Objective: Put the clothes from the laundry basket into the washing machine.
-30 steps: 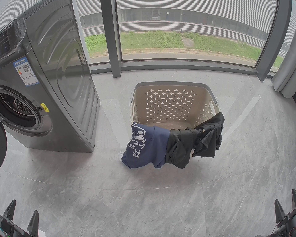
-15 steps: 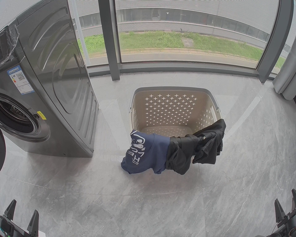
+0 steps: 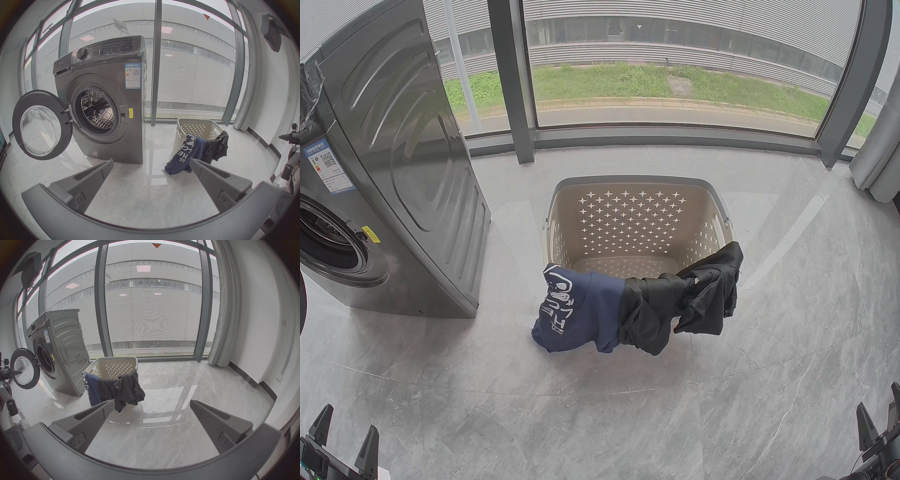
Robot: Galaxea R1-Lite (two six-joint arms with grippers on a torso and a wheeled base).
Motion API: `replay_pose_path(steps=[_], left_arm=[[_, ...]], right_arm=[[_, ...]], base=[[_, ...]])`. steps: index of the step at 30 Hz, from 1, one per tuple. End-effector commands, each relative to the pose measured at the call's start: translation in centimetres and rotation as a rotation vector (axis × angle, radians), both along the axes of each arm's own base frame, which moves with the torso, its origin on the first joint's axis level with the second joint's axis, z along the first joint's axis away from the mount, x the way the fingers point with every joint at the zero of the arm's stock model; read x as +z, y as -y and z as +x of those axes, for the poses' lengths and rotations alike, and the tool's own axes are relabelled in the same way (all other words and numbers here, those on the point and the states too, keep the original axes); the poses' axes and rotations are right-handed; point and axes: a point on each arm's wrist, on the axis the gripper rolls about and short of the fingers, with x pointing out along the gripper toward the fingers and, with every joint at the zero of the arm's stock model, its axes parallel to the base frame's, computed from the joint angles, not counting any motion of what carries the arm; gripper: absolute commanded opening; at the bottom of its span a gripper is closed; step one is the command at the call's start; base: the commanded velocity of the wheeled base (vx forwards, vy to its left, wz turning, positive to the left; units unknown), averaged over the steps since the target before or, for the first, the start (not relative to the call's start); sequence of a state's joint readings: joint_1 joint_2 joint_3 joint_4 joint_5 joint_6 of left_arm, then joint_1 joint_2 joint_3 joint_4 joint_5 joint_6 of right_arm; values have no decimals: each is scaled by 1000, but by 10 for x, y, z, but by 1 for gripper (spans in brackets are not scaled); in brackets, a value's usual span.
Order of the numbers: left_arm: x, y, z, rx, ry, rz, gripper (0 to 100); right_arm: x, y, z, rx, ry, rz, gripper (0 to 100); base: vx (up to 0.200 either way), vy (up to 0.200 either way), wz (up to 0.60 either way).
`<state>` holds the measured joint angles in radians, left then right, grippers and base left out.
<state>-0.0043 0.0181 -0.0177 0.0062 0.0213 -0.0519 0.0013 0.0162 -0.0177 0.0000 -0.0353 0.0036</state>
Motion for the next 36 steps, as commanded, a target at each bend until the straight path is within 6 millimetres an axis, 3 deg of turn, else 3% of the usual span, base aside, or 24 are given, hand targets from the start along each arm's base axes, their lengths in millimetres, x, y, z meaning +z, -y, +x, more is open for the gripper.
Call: replay_pose_path(steps=[1,8,14,36], left_arm=[[-4,0,0,0,-7,0,100],[-4,0,0,0,-6,0,100],[-4,0,0,0,-6,0,100],[-4,0,0,1,-6,0,100]], right_arm=[[-5,0,0,0,-2,-1,100],[-5,0,0,0,-2,-1,100],[-5,0,0,0,-2,-1,100],[-5,0,0,0,-1,10,100]], base=[[0,0,0],[0,0,0],[200,0,0],[0,0,0]])
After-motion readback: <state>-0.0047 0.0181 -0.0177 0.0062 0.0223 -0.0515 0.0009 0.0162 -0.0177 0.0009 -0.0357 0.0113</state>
